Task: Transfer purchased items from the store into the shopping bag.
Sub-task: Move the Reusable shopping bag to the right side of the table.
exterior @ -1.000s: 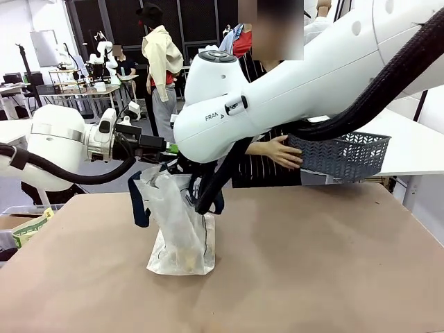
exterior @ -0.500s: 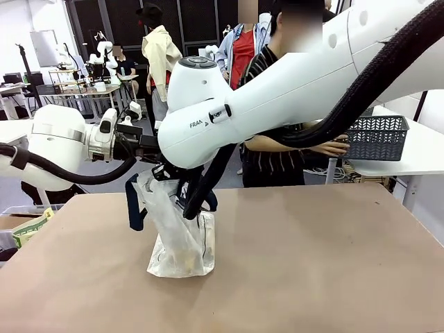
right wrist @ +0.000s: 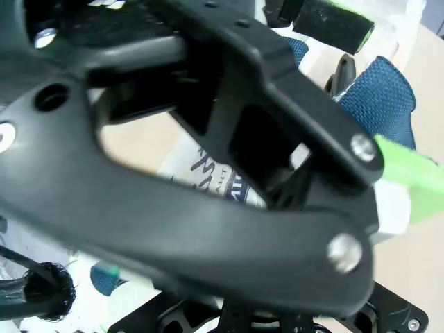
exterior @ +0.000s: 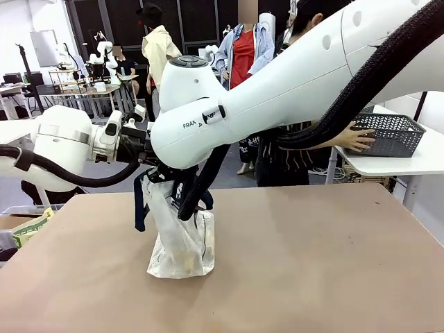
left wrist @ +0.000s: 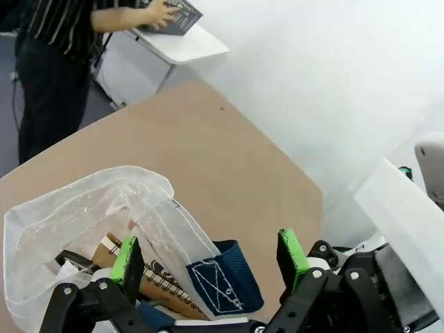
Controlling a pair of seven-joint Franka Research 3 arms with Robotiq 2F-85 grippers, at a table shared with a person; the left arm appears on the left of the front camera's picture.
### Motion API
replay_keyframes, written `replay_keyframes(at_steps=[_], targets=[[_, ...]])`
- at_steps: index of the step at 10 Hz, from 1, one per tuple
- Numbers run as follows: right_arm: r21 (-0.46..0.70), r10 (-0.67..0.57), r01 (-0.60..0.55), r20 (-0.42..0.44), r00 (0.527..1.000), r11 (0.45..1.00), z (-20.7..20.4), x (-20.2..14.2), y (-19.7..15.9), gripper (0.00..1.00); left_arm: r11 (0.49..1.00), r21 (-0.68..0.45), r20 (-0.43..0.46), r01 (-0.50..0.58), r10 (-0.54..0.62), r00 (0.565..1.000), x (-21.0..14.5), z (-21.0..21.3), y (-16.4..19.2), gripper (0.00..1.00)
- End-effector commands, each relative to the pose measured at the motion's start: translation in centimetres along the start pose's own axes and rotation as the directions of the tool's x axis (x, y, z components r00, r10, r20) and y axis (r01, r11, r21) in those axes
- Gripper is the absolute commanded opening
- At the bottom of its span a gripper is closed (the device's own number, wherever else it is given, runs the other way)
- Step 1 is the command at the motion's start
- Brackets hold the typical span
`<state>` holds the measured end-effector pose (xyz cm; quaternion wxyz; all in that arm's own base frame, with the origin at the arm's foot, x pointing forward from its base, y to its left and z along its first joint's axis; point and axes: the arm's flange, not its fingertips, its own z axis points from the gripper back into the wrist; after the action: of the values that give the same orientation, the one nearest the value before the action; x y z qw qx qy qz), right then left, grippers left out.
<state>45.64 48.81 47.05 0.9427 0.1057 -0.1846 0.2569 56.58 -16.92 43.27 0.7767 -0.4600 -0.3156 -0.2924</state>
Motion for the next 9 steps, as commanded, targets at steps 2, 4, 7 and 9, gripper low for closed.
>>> replay_keyframes(at_steps=[2,4,7,9], targets=[[-0.022,0.029,-0.029,0.001,1.0,0.999,-0.15,-0.13,0.38,0.0,0.998,0.056,-0.05,-0.034,0.037,0.998,0.4,-0.94,0.35,1.0],[-0.022,0.034,-0.034,0.003,0.999,0.999,-0.1,-0.38,0.46,0.0,0.996,0.078,-0.069,-0.05,0.055,0.996,0.43,-1.2,0.48,0.97],[-0.024,0.033,-0.033,0.007,0.999,0.999,-0.06,-0.54,0.39,0.0,0.994,0.09,-0.08,-0.055,0.063,0.995,0.5,-1.32,0.52,0.42],[-0.024,0.031,-0.031,0.007,0.999,0.999,-0.04,-0.55,0.34,0.0,0.994,0.091,-0.08,-0.058,0.066,0.995,0.48,-1.28,0.54,0.03]])
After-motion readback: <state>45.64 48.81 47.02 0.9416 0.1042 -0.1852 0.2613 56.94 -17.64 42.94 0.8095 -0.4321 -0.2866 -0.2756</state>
